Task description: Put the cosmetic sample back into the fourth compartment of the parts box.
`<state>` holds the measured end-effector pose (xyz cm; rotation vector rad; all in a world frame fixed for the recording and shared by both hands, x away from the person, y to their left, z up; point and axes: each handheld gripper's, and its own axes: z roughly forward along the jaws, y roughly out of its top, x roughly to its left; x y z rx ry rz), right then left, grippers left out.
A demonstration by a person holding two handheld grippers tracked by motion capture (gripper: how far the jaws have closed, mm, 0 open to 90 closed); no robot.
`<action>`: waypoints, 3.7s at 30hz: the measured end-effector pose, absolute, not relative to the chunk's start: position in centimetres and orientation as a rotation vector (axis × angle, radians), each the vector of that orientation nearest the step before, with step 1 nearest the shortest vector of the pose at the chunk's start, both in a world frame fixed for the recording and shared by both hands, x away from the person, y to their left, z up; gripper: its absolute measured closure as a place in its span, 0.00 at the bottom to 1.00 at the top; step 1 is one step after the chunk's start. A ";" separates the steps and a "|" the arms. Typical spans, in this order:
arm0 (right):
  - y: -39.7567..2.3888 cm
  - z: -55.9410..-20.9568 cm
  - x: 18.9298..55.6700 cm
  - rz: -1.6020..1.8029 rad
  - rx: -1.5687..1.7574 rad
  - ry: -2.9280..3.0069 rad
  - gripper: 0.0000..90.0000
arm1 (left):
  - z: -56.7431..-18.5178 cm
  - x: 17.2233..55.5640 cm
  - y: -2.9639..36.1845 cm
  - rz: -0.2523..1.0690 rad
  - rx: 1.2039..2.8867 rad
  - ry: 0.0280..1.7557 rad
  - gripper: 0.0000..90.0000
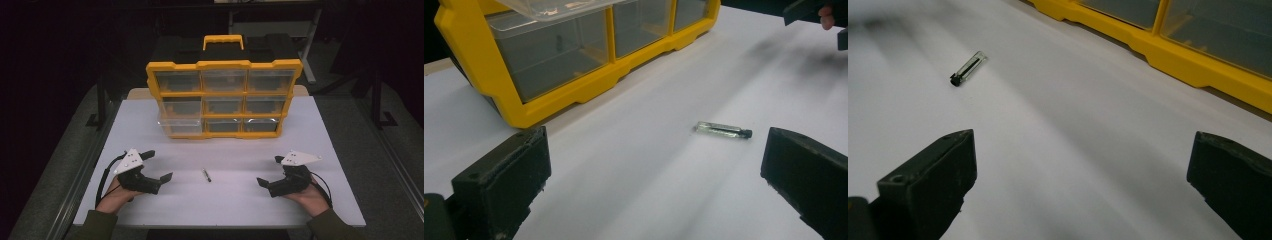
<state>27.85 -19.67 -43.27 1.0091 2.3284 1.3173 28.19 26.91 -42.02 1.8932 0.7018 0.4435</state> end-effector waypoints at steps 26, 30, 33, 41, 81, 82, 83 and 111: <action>-16.6 -42.4 29.4 1.329 0.972 2.400 0.00 | -42.8 26.8 27.1 0.403 1.888 0.649 0.00; -16.3 -42.2 29.6 1.333 0.966 2.406 0.00 | -42.8 26.8 27.0 0.402 1.887 0.648 0.00; -16.1 -42.0 29.8 1.334 0.960 2.411 0.00 | -42.8 26.8 26.9 0.400 1.888 0.649 0.00; -15.2 -41.3 30.4 1.343 0.969 2.432 0.00 | -42.9 26.8 27.0 0.401 1.887 0.654 0.00; -9.7 -40.6 32.5 1.301 0.866 2.549 0.00 | -42.8 26.8 26.9 0.392 1.879 0.657 0.00; -9.6 -40.6 32.6 1.302 0.865 2.550 0.00 | -42.8 26.8 26.9 0.391 1.878 0.658 0.00; -9.5 -40.6 32.6 1.300 0.864 2.551 0.00 | -42.9 26.8 26.9 0.392 1.875 0.658 0.00; -6.2 -41.0 33.9 1.230 0.809 2.626 0.00 | -42.9 26.9 26.9 0.394 1.870 0.664 0.00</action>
